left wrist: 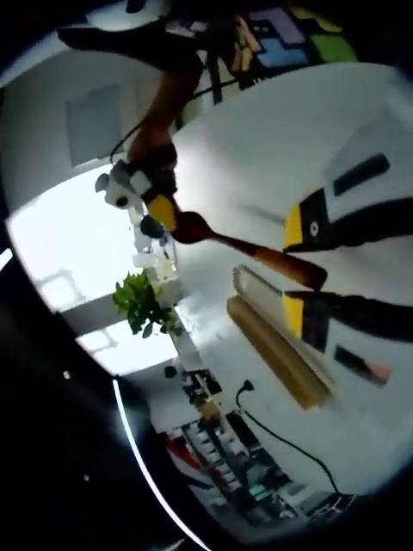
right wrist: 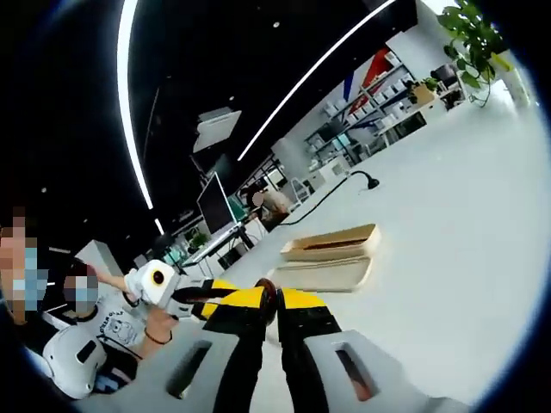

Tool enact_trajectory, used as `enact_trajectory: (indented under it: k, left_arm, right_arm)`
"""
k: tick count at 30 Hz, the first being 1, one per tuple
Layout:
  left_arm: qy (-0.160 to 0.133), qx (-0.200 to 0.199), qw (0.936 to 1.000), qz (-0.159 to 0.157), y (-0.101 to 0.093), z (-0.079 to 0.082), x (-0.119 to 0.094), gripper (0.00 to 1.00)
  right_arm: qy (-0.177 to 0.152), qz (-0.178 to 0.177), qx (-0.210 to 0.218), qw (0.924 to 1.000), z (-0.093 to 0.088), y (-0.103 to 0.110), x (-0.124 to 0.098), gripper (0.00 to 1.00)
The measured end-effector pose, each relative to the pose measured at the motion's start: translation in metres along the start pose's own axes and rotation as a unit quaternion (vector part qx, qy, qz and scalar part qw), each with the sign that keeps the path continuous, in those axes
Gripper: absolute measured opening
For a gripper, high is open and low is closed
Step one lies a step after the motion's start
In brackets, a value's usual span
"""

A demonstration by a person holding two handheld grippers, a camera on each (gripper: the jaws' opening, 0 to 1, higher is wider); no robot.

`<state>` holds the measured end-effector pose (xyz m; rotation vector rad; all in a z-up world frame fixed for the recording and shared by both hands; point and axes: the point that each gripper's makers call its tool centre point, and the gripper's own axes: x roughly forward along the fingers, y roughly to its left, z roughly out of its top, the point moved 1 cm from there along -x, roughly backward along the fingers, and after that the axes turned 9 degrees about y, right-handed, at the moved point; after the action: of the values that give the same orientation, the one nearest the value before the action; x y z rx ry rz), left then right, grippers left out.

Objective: Arrange the utensils inside the cutlery case until each visible utensil rests in its matching compartment.

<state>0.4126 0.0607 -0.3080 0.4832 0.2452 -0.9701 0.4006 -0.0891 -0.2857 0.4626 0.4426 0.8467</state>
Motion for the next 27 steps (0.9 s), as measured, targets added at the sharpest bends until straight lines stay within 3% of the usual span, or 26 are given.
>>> enact_trajectory:
  k: [5,11,18,20,22,27]
  left_arm:
    - [-0.004,-0.008,0.9998,0.021,0.024,0.012,0.0,0.2]
    - [0.004,-0.005,0.9977,0.067,0.054,0.029,-0.001,0.22]
    - [0.0,-0.009,0.9954,0.095,0.089,0.047,-0.001,0.23]
    - [-0.004,-0.014,0.9948,0.1,0.097,0.049,0.001,0.23]
    - [-0.002,-0.026,0.9938,0.108,0.108,0.048,0.005,0.23]
    - [0.006,-0.069,0.9893,0.129,0.134,0.043,0.013,0.24]
  right_arm:
    - [-0.03,-0.015,-0.028,0.999,0.02,0.003,0.006,0.02]
    - [-0.066,-0.023,-0.032,0.997,0.039,0.004,0.016,0.02]
    - [-0.1,-0.024,-0.04,0.9939,0.067,0.004,0.03,0.02]
    - [-0.105,-0.023,-0.037,0.9935,0.075,0.001,0.036,0.02]
    - [-0.104,-0.025,-0.031,0.9937,0.096,-0.01,0.048,0.02]
    - [-0.102,-0.034,-0.017,0.994,0.11,-0.021,0.067,0.03]
